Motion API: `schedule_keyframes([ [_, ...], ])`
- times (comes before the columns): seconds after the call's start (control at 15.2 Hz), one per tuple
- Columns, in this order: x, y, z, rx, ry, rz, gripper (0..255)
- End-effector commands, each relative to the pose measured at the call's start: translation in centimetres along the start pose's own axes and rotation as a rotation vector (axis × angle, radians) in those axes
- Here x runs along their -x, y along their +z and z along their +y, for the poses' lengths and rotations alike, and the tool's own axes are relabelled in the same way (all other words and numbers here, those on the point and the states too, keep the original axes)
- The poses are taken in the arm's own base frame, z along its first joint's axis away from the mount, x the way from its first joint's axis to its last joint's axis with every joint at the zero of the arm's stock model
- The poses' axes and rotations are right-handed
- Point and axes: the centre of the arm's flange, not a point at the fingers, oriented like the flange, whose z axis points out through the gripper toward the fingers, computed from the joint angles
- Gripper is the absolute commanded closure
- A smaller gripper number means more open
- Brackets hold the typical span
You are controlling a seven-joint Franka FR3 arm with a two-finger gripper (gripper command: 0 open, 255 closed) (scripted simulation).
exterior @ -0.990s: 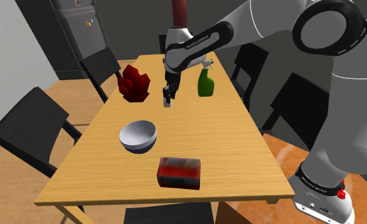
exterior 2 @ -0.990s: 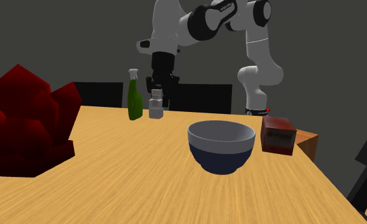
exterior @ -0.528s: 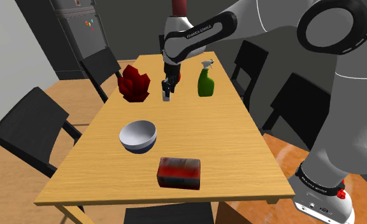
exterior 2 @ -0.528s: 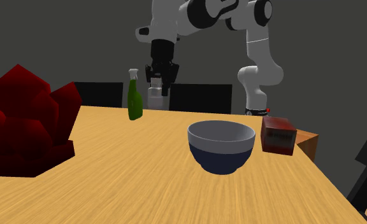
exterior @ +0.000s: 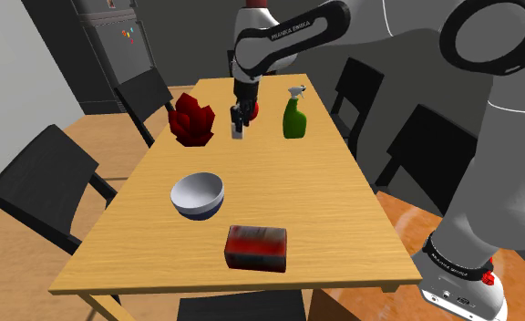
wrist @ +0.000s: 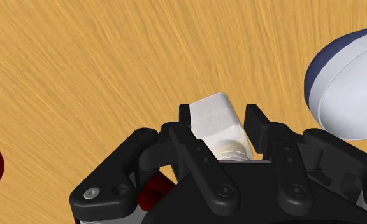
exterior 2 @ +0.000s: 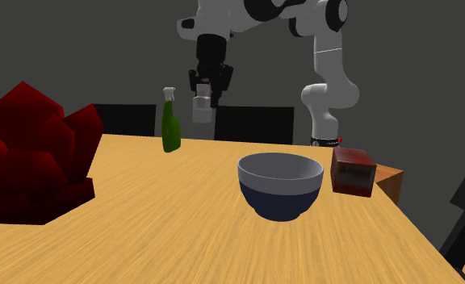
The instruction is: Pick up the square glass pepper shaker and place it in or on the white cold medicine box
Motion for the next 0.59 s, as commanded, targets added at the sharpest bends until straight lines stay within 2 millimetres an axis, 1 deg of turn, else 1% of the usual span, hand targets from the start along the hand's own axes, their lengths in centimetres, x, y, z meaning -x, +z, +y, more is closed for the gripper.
schedule_keyframes([
  [0.0, 1.4, -0.2, -2.0, 0.0, 0.0, 0.0, 255],
  [0.53, 7.4, -1.0, -10.7, 0.0, 0.0, 0.0, 255],
])
